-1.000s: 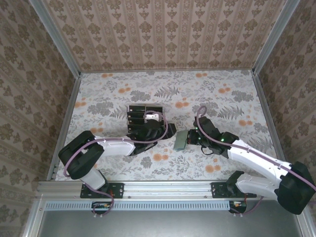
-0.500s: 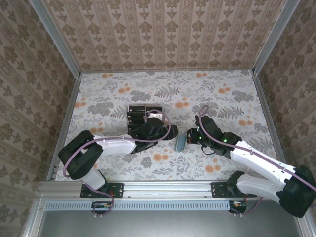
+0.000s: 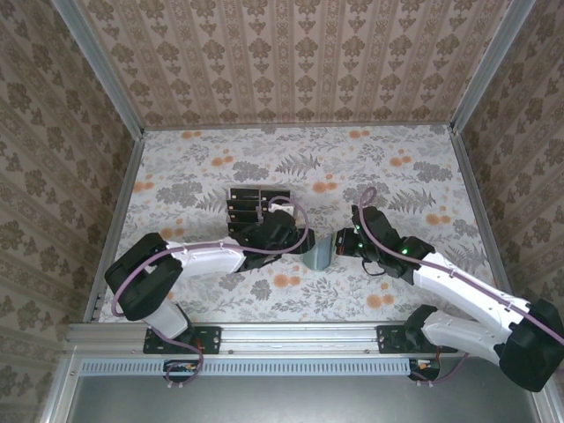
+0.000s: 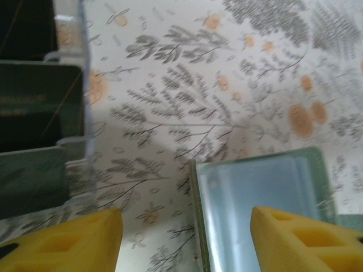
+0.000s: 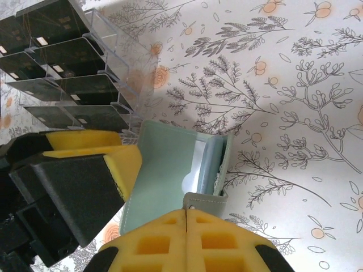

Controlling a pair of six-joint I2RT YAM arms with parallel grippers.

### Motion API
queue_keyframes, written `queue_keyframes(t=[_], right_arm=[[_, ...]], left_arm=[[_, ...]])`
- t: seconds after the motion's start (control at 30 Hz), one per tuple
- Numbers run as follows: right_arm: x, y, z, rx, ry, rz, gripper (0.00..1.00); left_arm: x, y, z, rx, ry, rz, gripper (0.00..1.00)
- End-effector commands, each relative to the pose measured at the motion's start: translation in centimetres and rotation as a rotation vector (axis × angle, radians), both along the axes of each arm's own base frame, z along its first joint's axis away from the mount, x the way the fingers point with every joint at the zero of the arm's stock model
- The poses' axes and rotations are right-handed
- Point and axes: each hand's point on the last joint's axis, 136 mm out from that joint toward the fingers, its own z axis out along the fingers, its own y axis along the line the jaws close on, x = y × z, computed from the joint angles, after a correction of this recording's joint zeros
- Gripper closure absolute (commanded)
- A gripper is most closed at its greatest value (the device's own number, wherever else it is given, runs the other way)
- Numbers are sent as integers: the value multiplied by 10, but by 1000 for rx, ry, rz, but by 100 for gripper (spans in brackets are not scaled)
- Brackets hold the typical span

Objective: Put the credit cards into the card holder
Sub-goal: Open the card holder at the center of the table.

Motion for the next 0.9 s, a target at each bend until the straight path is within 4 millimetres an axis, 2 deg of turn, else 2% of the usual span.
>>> queue_keyframes(t=[0.0,0.2,0.47,0.7,0.77,0.87], right_arm=[[-5,-10,-13,-27,18,-1,100],[-9,-23,-38,-41,65,-26,100],[-16,-47,-63,-68,122,-85,100],[-16,-59,-71,-73,158,-119,100],[-15,-58,-68,-66,157,-114,88],[-13,-55,-57,-56,149,-104,59]], left_arm=[[-6,13,-19,125,16,-17,42],[-11,20,-32,174,29,-32,51],[-23,18,-50,217,67,-73,57],[-31,15,-52,215,70,-87,55],[-29,16,-47,211,60,-81,51],[-24,17,-32,191,39,-67,40]])
